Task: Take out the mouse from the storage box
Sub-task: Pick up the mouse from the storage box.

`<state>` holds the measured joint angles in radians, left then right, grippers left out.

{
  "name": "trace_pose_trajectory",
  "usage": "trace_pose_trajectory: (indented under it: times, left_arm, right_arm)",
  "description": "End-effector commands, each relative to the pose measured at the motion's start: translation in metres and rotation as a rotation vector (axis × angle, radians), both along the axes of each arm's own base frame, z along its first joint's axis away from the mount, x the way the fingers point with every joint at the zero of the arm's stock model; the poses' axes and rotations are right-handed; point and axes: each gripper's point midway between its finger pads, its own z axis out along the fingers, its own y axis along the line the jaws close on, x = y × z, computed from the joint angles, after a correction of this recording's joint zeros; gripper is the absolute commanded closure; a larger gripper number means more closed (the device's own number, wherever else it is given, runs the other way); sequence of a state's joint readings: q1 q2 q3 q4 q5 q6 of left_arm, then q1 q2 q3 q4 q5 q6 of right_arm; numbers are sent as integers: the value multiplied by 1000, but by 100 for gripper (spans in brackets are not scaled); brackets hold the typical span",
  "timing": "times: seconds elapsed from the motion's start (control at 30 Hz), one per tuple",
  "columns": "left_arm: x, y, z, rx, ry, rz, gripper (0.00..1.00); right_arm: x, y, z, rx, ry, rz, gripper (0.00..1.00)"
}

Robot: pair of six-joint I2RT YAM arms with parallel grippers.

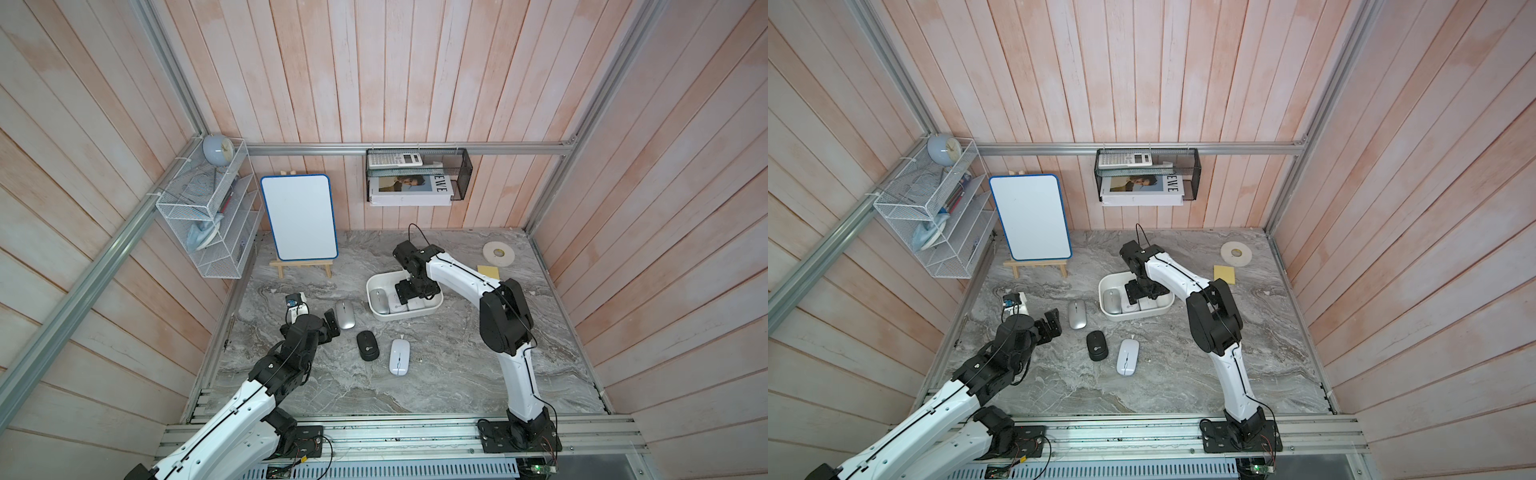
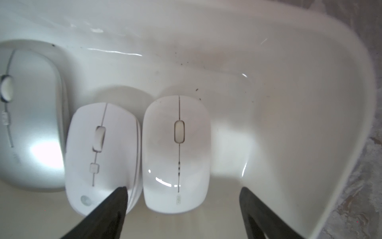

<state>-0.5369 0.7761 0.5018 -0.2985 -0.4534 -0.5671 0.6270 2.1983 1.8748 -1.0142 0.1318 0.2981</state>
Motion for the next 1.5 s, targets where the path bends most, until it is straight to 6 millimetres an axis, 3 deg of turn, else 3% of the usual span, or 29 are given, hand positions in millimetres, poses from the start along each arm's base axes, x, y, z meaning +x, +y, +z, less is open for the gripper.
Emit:
trace_pose_trajectory:
  times: [0.0,0.33,0.67,0.87,1.47]
  left_arm:
    - [1,0,-3,11,-4,-7,0]
    - [2,1,-5,26,7,-5,0]
    - [2,2,-5,32,7,-1,0]
    - [3,1,-6,31,9,-4,0]
    - [3,1,-7,34,10,-2,0]
  right_arm:
    - [2,-10,-4,-18,32,-3,13]
    - [-7,4,-22,38,87,13,14]
    - [2,-20,-31,-36,79,-40,21]
    - [-4,0,-30,-11,88,27,24]
    - [-4,-2,-60,-14,139,-3,26]
